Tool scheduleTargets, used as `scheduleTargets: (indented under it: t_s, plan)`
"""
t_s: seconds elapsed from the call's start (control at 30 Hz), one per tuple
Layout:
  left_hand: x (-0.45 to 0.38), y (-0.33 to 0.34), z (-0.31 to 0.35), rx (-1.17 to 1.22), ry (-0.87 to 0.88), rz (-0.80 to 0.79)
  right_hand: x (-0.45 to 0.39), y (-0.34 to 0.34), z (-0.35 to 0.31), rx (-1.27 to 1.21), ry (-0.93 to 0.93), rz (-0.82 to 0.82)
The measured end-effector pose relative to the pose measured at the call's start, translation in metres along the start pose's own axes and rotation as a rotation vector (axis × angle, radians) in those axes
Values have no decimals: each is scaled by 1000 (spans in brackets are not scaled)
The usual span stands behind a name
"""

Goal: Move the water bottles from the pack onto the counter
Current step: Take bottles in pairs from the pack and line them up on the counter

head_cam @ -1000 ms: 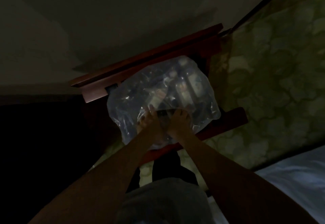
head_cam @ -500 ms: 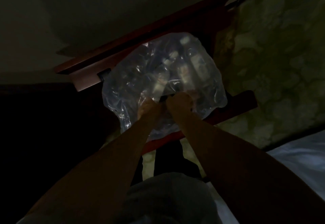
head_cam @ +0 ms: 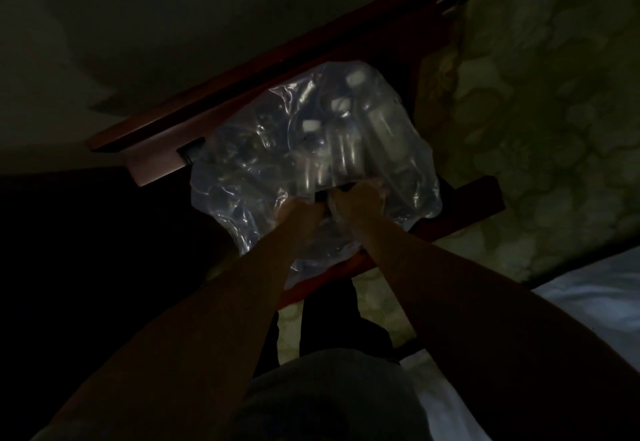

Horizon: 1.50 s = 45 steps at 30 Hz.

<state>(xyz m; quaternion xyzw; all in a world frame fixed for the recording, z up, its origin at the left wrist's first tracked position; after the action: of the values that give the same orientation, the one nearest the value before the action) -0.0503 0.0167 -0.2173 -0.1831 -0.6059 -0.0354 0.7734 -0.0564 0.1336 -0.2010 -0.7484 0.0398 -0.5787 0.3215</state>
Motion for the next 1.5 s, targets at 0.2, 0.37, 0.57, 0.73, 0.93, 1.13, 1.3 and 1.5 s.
scheduleTargets:
  t_s: [0.2, 0.37, 0.57, 0.73, 0.93, 1.13, 1.3, 1.5]
  plan:
    - [6, 2, -1, 115, 19, -121, -11, -2, 6, -181, -13, -127]
    - [14, -4, 1, 216, -13, -208, 2, -5, 12, -215, -71, -249]
    - [32, -13, 5, 187, 14, -215, 12, -29, 6, -217, -50, -486]
    - [53, -23, 15, 564, -137, -504, 28, -45, 4, -260, -31, -538]
    - [80, -33, 29, 611, -53, -433, 51, -44, -7, -470, -45, -424]
    - [115, -40, 35, 448, -63, -440, 76, -50, -14, -258, -161, -119]
    - [147, -39, 33, 400, -40, -395, 104, -63, -21, -141, -107, -40]
    - [179, -46, 33, 353, 89, -414, 139, -69, -21, -42, -171, 113]
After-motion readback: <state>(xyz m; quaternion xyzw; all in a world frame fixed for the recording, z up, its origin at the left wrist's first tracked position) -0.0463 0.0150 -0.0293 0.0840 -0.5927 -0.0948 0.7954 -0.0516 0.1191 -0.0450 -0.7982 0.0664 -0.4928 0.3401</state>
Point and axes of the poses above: each hand's wrist, its own x-axis away from the middle knuckle, its own y-axis out of the palm, z = x × y, the point moved 2 cm from there along -x, towards the middle knuckle
